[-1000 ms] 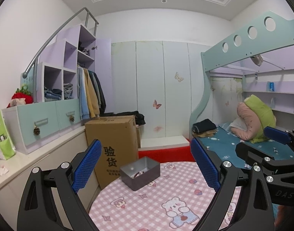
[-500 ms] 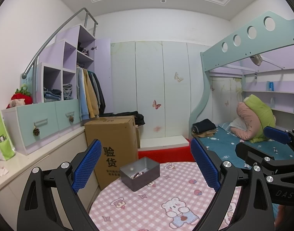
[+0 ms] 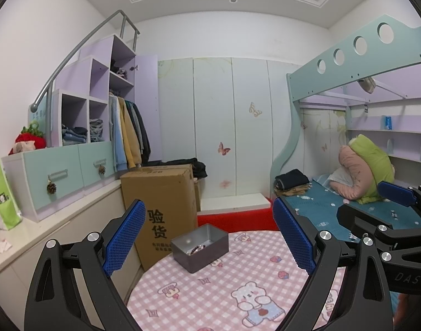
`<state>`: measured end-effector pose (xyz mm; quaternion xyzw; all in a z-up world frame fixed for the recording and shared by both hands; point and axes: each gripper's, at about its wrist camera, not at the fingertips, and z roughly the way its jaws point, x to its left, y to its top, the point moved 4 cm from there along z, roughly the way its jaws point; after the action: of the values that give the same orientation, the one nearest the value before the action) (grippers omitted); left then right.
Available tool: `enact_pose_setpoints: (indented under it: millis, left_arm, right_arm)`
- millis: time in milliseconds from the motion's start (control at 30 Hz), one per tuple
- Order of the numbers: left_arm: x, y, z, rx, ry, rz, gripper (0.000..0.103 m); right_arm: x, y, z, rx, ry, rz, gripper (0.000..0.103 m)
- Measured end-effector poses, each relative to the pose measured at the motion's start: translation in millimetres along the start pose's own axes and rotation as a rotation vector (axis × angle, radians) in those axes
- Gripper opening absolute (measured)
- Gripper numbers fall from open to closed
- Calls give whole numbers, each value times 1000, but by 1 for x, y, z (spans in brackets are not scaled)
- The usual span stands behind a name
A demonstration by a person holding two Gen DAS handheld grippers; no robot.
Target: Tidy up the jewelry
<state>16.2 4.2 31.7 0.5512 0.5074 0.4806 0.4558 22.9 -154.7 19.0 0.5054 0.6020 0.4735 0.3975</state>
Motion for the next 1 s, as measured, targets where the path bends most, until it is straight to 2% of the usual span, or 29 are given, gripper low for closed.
enact_pose_setpoints:
  millis: [1000]
  left_arm:
    - [1, -2, 2, 3, -2, 1, 90]
  right_arm:
    - [0, 0, 0, 3, 0, 2, 89]
